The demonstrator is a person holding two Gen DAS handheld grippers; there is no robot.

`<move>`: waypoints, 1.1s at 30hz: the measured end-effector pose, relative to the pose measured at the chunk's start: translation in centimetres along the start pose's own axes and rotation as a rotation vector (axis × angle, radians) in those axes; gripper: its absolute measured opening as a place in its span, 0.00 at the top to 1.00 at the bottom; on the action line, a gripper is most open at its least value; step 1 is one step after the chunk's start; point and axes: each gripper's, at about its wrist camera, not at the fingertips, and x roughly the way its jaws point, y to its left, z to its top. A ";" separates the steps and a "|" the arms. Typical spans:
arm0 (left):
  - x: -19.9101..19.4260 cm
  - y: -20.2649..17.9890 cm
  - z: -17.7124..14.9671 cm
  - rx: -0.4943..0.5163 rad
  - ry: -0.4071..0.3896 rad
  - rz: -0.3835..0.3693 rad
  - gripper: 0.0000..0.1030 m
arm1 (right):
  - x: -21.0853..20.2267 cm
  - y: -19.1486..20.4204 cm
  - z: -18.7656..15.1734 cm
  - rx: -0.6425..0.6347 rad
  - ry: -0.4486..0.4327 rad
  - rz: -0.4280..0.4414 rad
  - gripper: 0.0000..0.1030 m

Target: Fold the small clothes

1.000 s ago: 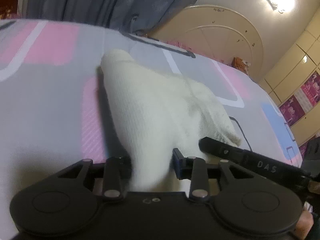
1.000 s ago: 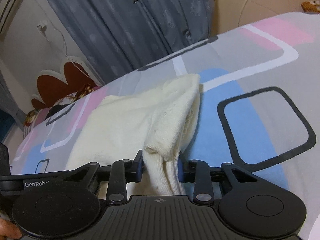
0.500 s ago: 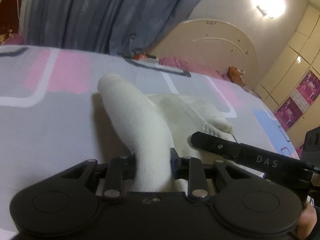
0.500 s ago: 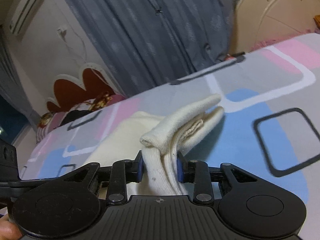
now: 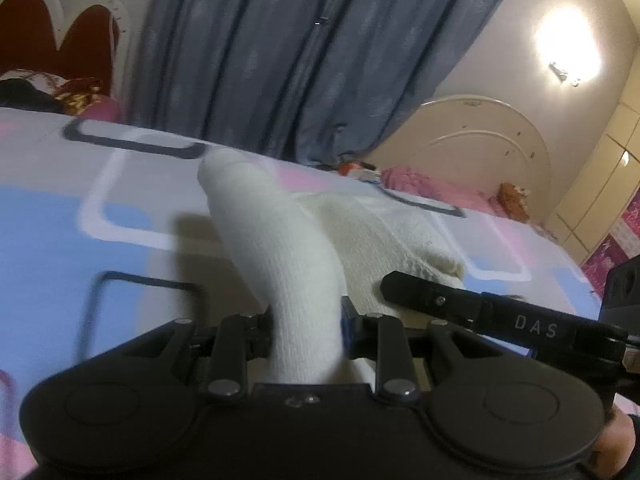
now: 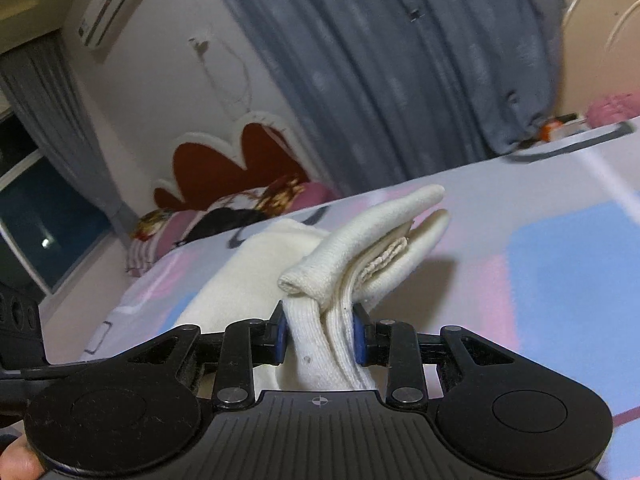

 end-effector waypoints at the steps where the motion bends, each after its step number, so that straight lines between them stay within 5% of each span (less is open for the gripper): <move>1: -0.3 1.4 0.0 0.008 0.006 0.005 0.75 | 1.0 0.8 -0.4 -0.001 0.007 0.003 0.70; 9: -0.5 8.6 -2.2 0.022 0.049 0.068 0.75 | 8.9 3.9 -4.0 0.015 0.102 -0.008 0.70; 15: 0.0 10.5 -4.5 0.001 0.083 0.061 0.56 | 9.6 1.0 -5.7 0.074 0.161 -0.072 0.66; 18: -1.2 10.5 -4.1 -0.018 0.043 0.060 0.50 | 9.4 0.1 -5.2 0.107 0.147 -0.138 0.53; 26: -2.1 10.1 -0.8 -0.035 -0.067 0.038 0.49 | 8.4 2.9 -2.7 0.005 0.029 -0.220 0.53; 28: -1.1 9.7 0.0 -0.023 -0.067 0.040 0.49 | 9.1 4.2 -2.3 -0.045 0.008 -0.219 0.55; 30: 0.2 9.8 0.4 -0.026 -0.075 0.052 0.49 | 10.3 5.4 -2.2 -0.099 0.013 -0.221 0.73; 33: 2.1 10.1 0.7 -0.023 -0.050 0.080 0.49 | 12.8 6.1 -2.5 -0.135 0.045 -0.230 0.78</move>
